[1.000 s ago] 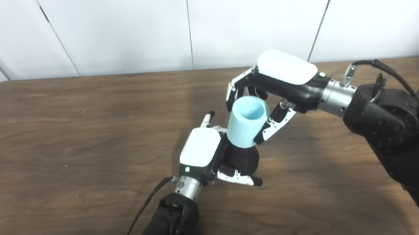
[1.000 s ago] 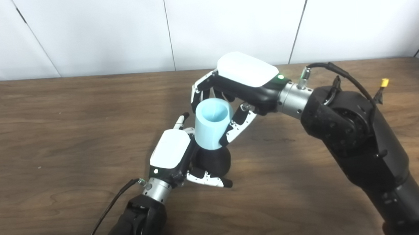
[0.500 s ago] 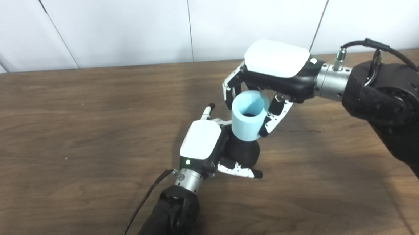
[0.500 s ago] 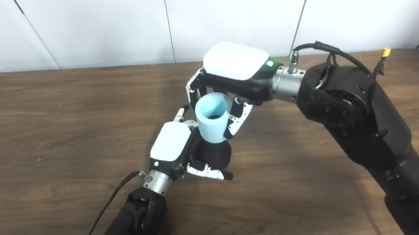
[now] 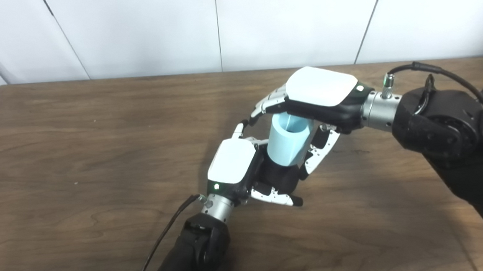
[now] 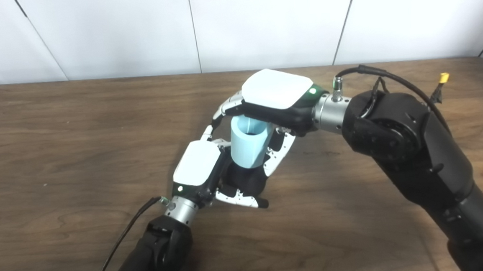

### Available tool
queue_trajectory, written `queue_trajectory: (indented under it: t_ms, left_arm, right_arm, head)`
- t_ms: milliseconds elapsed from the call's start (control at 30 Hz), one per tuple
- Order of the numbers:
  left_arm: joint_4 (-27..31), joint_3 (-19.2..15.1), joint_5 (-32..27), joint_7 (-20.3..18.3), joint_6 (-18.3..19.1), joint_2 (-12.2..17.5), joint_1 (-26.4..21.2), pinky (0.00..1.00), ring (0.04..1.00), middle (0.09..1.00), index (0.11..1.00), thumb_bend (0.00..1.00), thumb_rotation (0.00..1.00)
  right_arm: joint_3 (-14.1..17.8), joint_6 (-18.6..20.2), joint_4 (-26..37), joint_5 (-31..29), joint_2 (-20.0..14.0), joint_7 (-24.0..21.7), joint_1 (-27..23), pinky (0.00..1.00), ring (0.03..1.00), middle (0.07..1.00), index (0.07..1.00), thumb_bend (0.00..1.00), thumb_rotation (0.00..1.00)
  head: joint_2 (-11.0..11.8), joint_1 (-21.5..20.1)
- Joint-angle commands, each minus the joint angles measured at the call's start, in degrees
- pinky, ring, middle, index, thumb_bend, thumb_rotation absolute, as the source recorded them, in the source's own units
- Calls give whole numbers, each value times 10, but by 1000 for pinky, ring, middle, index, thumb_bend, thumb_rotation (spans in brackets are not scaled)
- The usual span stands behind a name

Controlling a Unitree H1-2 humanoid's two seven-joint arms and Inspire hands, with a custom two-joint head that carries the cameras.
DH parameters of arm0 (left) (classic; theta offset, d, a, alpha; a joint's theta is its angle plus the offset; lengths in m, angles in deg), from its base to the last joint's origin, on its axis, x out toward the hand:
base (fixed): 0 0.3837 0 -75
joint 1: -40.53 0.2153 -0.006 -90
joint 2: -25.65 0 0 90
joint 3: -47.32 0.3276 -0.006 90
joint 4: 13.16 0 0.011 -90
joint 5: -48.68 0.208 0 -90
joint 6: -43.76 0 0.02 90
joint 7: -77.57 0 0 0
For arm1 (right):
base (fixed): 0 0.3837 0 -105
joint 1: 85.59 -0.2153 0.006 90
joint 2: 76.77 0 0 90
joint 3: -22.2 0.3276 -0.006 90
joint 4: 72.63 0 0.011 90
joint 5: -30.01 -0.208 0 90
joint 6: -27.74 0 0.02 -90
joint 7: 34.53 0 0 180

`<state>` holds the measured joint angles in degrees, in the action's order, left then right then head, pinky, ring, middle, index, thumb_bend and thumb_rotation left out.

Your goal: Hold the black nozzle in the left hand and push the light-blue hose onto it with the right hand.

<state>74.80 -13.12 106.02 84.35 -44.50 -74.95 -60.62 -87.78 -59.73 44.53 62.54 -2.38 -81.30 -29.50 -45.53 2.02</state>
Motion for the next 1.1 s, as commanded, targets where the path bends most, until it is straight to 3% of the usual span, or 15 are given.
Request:
queue_trajectory:
  t_ms: [0,433,800,1067]
  left_arm:
    - [15,4,6,3,-3,-7,-10,1000,654,446,511,522,0]
    - [18,2,4,0,-2,-6,-8,1000,653,444,517,521,0]
    - [14,3,3,3,-6,-5,-8,1000,651,443,514,522,0]
    - [11,3,8,7,-4,-5,-9,1000,653,447,512,522,0]
  right_arm:
    - [12,-2,-1,2,-1,13,-11,839,930,863,826,990,387]
    - [35,-29,13,4,19,58,7,864,910,872,835,954,421]
    - [85,-65,25,-19,29,128,45,767,882,867,876,673,567]
    - [117,-63,41,-16,27,157,81,756,868,884,878,617,547]
  head:
    - [3,-2]
    - [0,-3]
    - [2,-3]
    - [3,-6]
